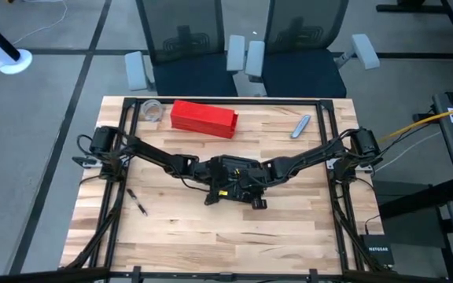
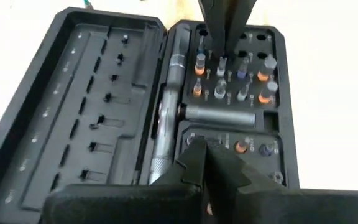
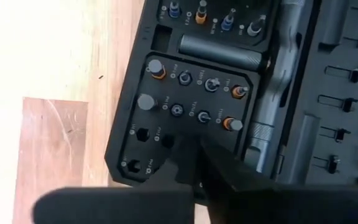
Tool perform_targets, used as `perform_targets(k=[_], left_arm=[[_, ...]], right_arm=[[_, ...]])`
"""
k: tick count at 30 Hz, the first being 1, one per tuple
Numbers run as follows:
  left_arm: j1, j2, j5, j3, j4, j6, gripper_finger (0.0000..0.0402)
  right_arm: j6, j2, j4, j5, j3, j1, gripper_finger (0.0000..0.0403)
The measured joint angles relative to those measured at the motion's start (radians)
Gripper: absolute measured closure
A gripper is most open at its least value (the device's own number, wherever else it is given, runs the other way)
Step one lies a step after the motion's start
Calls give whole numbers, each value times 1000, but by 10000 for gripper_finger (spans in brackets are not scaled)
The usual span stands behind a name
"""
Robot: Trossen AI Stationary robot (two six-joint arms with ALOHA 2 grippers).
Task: Prefit tool cases
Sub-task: Remove the screwdriver bit from the tool case
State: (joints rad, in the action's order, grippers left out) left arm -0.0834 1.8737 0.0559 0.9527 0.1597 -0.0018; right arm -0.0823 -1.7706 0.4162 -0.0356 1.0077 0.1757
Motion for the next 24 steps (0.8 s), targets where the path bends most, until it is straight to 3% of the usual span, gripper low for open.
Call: perform_targets(k=[5, 24], left_arm=[[-4, 53, -52, 0, 78, -70, 401], [-15, 56, -49, -1, 66, -98, 401]], right_arm=[[-28, 1, 10, -9, 0, 0, 399], [-42, 29, 50, 15, 53, -21, 403]])
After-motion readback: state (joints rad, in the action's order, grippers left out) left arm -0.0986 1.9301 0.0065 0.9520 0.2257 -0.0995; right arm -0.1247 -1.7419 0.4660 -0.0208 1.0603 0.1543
